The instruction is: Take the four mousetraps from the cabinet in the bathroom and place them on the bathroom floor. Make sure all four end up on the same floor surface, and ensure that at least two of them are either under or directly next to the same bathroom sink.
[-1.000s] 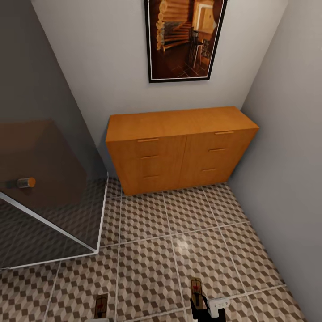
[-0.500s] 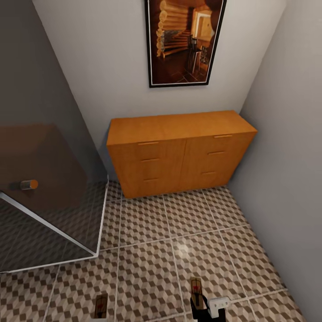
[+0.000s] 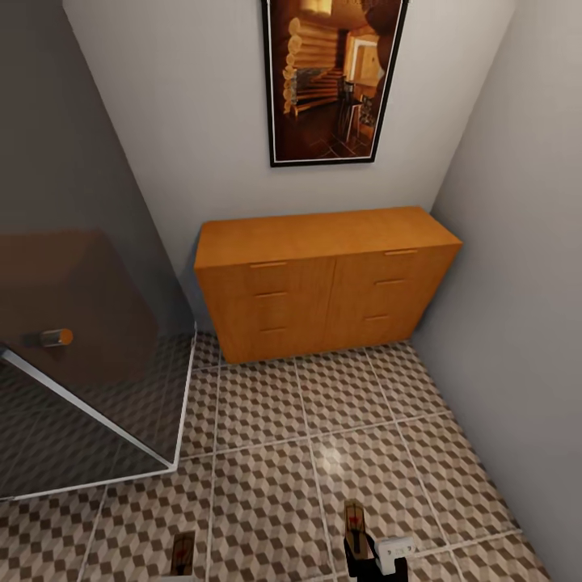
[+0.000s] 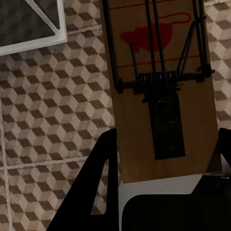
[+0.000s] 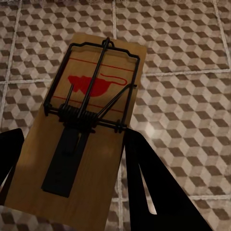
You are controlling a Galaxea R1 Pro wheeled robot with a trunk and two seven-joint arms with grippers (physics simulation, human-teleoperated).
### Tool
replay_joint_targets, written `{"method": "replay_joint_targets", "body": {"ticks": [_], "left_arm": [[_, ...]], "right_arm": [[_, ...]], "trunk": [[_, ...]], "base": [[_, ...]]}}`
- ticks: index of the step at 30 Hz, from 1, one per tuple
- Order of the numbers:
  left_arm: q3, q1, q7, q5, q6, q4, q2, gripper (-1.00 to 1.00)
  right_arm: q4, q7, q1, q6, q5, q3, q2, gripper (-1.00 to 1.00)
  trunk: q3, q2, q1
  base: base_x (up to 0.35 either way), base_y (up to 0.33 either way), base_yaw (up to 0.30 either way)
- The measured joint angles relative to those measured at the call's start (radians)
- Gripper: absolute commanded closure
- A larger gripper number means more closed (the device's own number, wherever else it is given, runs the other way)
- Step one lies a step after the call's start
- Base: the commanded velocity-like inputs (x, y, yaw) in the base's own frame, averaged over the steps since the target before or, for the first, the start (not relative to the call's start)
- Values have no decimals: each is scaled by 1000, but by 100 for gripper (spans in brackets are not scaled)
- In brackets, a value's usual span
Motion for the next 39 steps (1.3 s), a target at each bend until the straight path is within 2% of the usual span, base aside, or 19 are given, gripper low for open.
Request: {"method": "replay_joint_targets", "body": {"ticks": [39], "left_arm": [[0,0,0,0,-1,0,0,100]], "right_arm": [[0,-1,0,0,0,0,0,100]], "trunk": [[63,0,0]], "base": [[0,0,0]]}}
